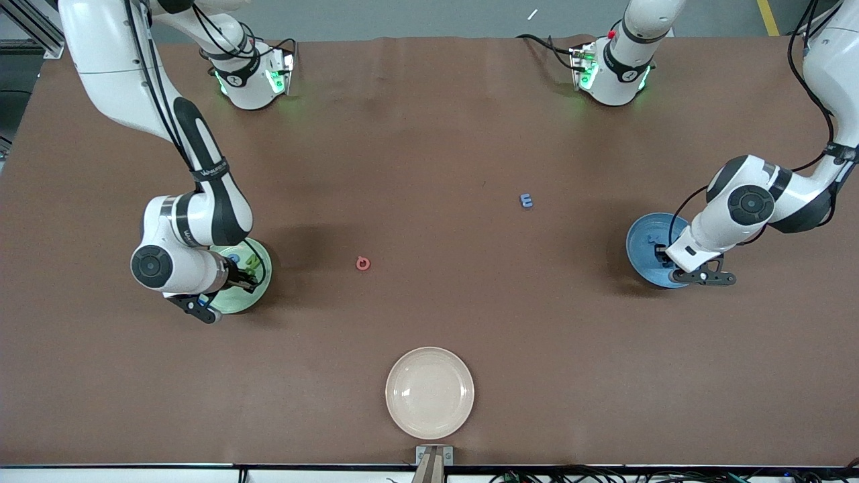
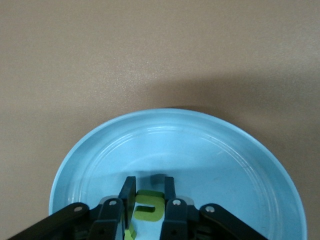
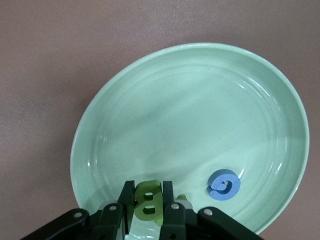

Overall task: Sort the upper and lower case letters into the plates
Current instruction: 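Place the b in the blue plate while the right gripper places B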

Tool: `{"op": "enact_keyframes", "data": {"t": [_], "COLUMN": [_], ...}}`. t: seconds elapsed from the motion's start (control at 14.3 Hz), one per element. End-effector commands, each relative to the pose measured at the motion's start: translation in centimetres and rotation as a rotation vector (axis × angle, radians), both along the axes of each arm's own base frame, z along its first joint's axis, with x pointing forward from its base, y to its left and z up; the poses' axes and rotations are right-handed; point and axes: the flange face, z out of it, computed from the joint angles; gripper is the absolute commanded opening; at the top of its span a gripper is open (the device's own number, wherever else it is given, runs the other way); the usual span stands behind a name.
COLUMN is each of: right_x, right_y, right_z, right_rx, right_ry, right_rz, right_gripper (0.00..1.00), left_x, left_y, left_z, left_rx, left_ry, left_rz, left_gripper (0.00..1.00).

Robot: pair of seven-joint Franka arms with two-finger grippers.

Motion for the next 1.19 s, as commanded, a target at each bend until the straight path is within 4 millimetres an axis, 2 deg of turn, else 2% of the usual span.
{"op": "enact_keyframes", "data": {"t": [0.0, 0.07, 0.21, 0.28, 0.35, 0.42, 0.49, 0.63, 0.84, 0.91, 1.12], "right_x": [0.3, 0.3, 0.3, 0.2, 0.2, 0.2, 0.2, 0.7, 2.0, 2.1, 1.4], "right_y": [-0.1, -0.2, -0.2, -0.1, -0.1, 0.0, 0.0, -0.1, 2.0, 3.2, 9.8], "right_z": [-0.3, -0.3, -0.4, -0.4, -0.3, -0.3, -0.1, 1.6, 5.4, 6.3, 7.8], "right_rx": [0.006, 0.005, 0.004, 0.005, 0.005, 0.005, 0.005, 0.011, 0.019, 0.023, 0.052], "right_ry": [-0.023, -0.023, -0.020, -0.017, -0.015, -0.012, -0.012, -0.013, 0.048, 0.044, 0.026], "right_rz": [-0.007, -0.007, -0.006, -0.006, 0.000, 0.002, 0.006, 0.007, -0.021, -0.049, -0.155], "right_gripper": [0.02, 0.02, 0.03, 0.07, 0.31, 0.87, 1.00, 1.00, 1.00, 1.00, 1.00], "left_x": [0.7, 0.7, 0.7, 0.7, 0.8, 0.7, 0.5, 0.0, -0.8, -1.2, -3.5], "left_y": [0.2, 0.3, 0.2, -0.1, -0.9, -1.7, -2.6, -5.6, -10.3, -11.9, -17.9], "left_z": [0.3, 0.3, 0.6, 0.8, 1.4, 2.4, 3.1, 5.0, 7.6, 8.3, 10.9], "left_rx": [0.009, 0.008, 0.010, 0.012, -0.001, 0.000, 0.006, -0.007, -0.003, -0.010, -0.039], "left_ry": [-0.018, -0.019, -0.016, -0.014, -0.009, 0.010, 0.038, 0.092, 0.079, 0.062, 0.004], "left_rz": [-0.054, -0.050, -0.030, -0.031, -0.026, -0.016, -0.013, 0.031, 0.172, 0.214, 0.381], "left_gripper": [0.55, 0.97, 1.00, 1.00, 1.00, 1.00, 1.00, 1.00, 1.00, 1.00, 1.00]}}
